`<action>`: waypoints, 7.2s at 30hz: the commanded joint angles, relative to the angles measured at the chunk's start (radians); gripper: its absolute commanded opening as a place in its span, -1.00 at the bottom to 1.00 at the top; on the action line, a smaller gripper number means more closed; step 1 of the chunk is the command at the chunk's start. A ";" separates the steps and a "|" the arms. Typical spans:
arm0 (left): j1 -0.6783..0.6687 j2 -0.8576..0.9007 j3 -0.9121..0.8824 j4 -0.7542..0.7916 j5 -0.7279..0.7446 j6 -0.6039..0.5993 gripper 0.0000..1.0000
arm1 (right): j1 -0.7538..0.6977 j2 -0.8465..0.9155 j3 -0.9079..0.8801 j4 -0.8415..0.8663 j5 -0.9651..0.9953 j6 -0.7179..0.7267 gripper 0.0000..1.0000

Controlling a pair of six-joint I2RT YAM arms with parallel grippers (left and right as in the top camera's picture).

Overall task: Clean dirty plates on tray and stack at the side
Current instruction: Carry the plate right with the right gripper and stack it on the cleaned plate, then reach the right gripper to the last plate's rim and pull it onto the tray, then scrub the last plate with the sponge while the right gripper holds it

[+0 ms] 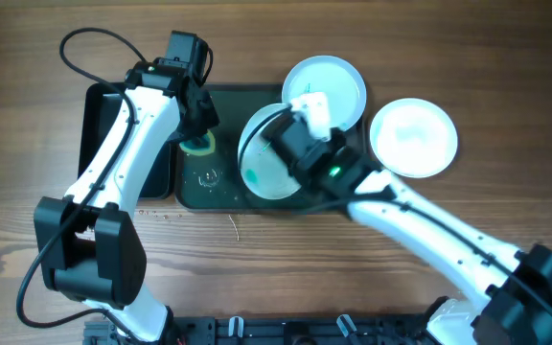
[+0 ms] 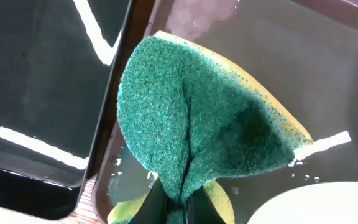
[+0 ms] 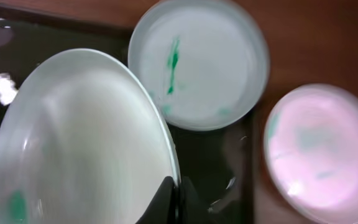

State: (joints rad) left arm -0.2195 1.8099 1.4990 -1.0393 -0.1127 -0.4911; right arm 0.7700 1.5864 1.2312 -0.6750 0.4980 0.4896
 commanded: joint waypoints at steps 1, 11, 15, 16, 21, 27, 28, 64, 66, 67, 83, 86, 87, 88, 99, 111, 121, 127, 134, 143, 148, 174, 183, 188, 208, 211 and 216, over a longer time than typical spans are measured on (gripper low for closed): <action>0.008 0.008 0.007 0.003 0.027 0.012 -0.92 | -0.167 -0.053 0.007 0.000 -0.417 0.067 -0.91; 0.008 0.008 0.007 0.003 0.027 0.012 -0.92 | -0.644 -0.059 0.007 -0.068 -0.708 0.006 -0.91; 0.008 0.008 0.007 0.004 0.027 0.013 -0.92 | -0.808 -0.056 0.005 -0.103 -0.681 -0.026 -0.92; 0.008 0.008 0.007 0.004 0.027 0.012 -0.92 | -0.846 -0.053 0.004 -0.114 -0.655 -0.027 -0.91; 0.008 0.008 0.007 0.004 0.027 0.012 -0.92 | -1.009 -0.007 0.004 -0.150 -0.509 -0.046 -0.92; 0.008 0.008 0.007 0.004 0.027 0.012 -0.92 | -1.035 0.076 0.004 -0.146 -0.469 -0.046 -0.91; 0.008 0.008 0.007 0.004 0.027 0.012 -0.92 | -1.035 0.093 0.004 -0.147 -0.467 -0.045 -0.91; 0.008 0.008 0.007 0.025 0.027 0.013 -0.92 | -0.665 0.522 0.446 -0.022 -0.784 -0.345 -0.02; 0.008 0.008 0.007 0.025 0.027 0.013 -0.92 | -0.665 0.551 0.446 -0.011 -0.790 -0.381 -0.05; 0.008 0.008 0.007 0.025 0.027 0.013 -0.92 | -0.665 0.558 0.446 -0.004 -0.788 -0.388 -0.06; 0.008 0.008 0.007 0.025 0.026 0.013 -0.92 | -0.665 0.641 0.444 0.057 -0.721 -0.412 -0.30; 0.008 0.008 0.007 0.025 0.027 0.013 -0.92 | -0.665 0.641 0.444 0.058 -0.721 -0.411 -0.28; 0.008 0.008 0.007 0.025 0.027 0.013 -0.92 | -0.665 0.641 0.444 0.058 -0.722 -0.410 -0.28; 0.008 0.008 0.007 0.025 0.026 0.013 -0.92 | -0.664 0.641 0.444 0.057 -0.722 -0.411 -0.28; 0.008 0.008 0.007 0.026 0.026 0.013 -0.92 | -0.593 0.641 0.444 0.049 -0.725 -0.430 -0.42; 0.008 0.008 0.007 0.026 0.027 0.013 -0.92 | -0.546 0.641 0.444 -0.060 -0.653 -0.404 -0.89; 0.008 0.008 0.007 0.025 0.027 0.013 -0.92 | -0.455 0.641 0.444 -0.231 -0.772 -0.323 -0.91; 0.008 0.008 0.007 0.025 0.027 0.013 -0.92 | -0.395 0.641 0.444 -0.283 -0.858 -0.256 -0.91; 0.008 0.008 0.007 0.022 0.027 0.013 -0.92 | -0.328 0.641 0.424 -0.252 -0.857 -0.135 -0.90; 0.008 0.008 0.007 0.018 0.027 0.013 -0.92 | -0.326 0.641 0.374 -0.215 -0.858 -0.093 -0.71; 0.008 0.008 0.006 0.018 0.042 0.013 -0.92 | -0.324 0.641 0.374 -0.196 -0.858 -0.083 -0.59; -0.123 0.251 0.003 0.063 0.183 0.038 -0.92 | -0.324 0.641 0.364 -0.148 -0.857 -0.068 -0.92; -0.149 0.360 0.003 0.067 0.146 -0.068 -0.92 | -0.325 0.641 0.364 -0.148 -0.865 -0.073 -0.92; -0.149 0.382 0.003 0.068 0.146 -0.066 -0.92 | -0.353 0.650 0.363 -0.126 -0.988 -0.127 -0.91; -0.107 0.382 0.003 0.179 0.082 -0.016 -0.92 | -0.399 0.682 0.294 -0.032 -1.153 -0.172 -0.91; -0.103 0.382 0.003 0.132 -0.208 -0.148 -0.92 | -0.399 0.682 0.294 -0.033 -1.150 -0.172 -0.91; -0.115 0.382 0.003 0.058 -0.292 -0.206 -0.92 | -0.399 0.682 0.294 -0.032 -1.150 -0.167 -0.91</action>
State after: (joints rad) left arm -0.3679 2.1288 1.5368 -0.9390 -0.0856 -0.5785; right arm 0.3664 2.2333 1.5414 -0.6933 -0.6209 0.3317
